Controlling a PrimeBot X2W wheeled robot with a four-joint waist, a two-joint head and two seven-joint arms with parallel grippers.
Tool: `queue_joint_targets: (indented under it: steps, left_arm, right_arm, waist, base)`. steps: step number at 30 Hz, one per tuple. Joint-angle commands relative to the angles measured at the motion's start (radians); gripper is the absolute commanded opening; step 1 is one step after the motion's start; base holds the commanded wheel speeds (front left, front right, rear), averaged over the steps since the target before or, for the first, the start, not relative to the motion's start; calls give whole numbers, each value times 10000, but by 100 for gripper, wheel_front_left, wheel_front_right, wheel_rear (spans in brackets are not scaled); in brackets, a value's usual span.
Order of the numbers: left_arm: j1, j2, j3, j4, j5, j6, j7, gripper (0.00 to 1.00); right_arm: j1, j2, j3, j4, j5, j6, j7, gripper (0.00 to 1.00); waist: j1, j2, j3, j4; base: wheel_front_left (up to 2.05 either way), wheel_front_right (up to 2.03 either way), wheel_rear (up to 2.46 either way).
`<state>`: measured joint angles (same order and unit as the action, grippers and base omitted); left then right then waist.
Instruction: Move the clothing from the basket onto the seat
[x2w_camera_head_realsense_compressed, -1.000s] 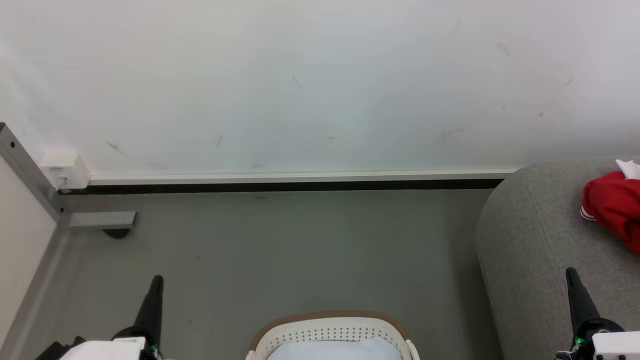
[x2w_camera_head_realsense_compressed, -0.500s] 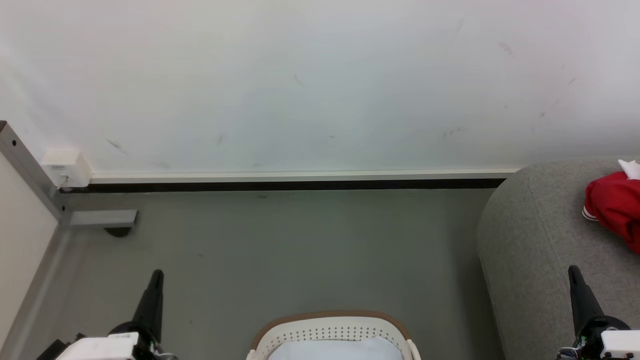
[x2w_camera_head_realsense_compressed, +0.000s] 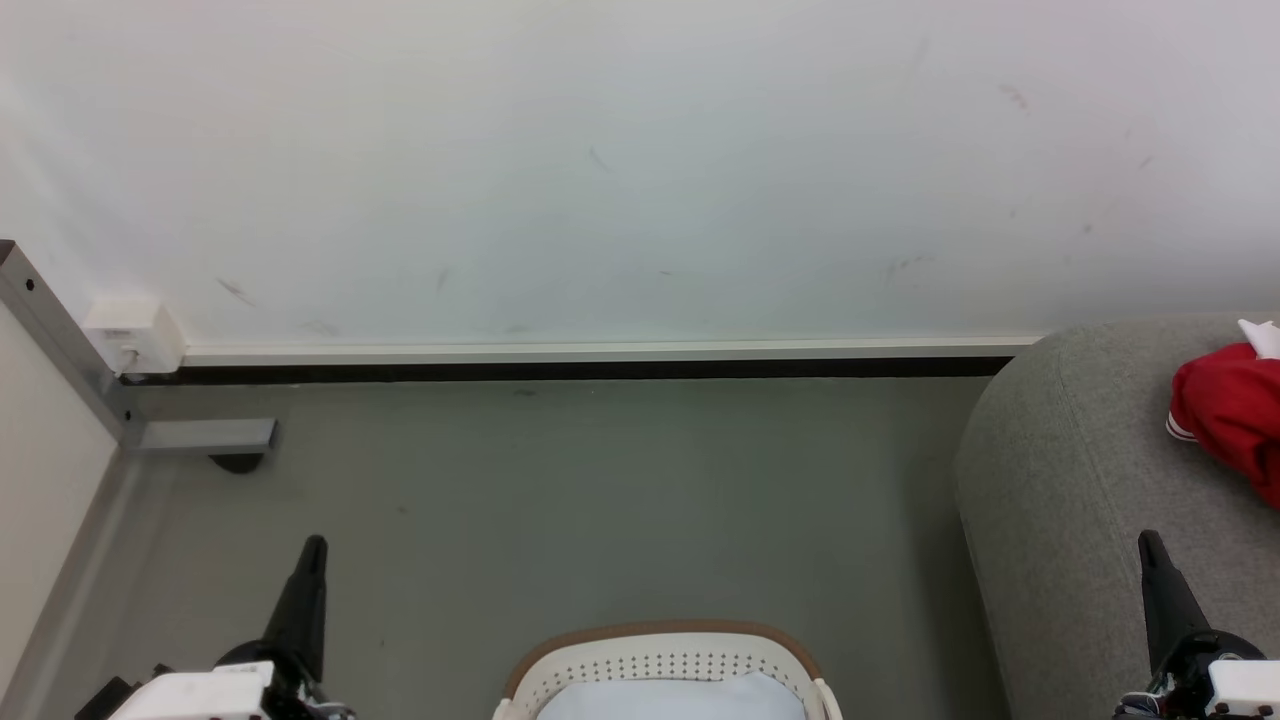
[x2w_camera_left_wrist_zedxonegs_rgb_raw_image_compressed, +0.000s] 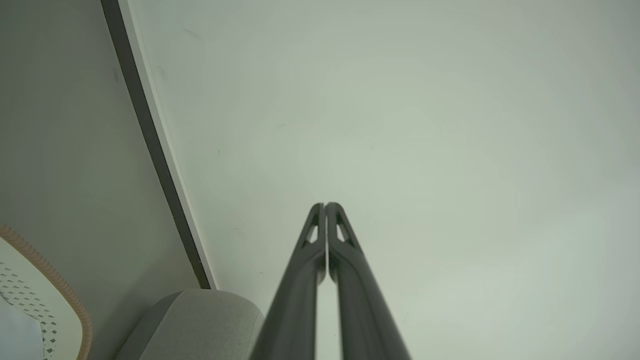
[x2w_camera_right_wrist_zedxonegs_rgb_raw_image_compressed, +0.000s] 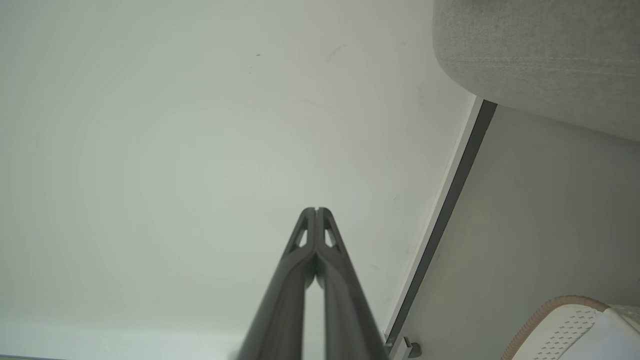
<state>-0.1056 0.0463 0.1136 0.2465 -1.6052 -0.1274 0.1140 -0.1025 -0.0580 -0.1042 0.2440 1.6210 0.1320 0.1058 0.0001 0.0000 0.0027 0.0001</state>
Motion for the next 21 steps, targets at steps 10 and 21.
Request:
queue_joint_targets:
  steps: [10, 21]
  left_arm:
    - [-97, 73, 23, 6, -133, -62, 45, 0]
    - [-96, 73, 22, 5, -134, -62, 44, 0]
  right_arm:
    - [-120, 26, -46, 27, -25, -24, 63, 0]
    - [-121, 35, -59, 28, -41, -24, 53, 0]
  waist:
    - [-1, 0, 0, -1]
    - [-1, 0, 0, -1]
  base:
    - [0, 0, 0]
    - [0, 0, 0]
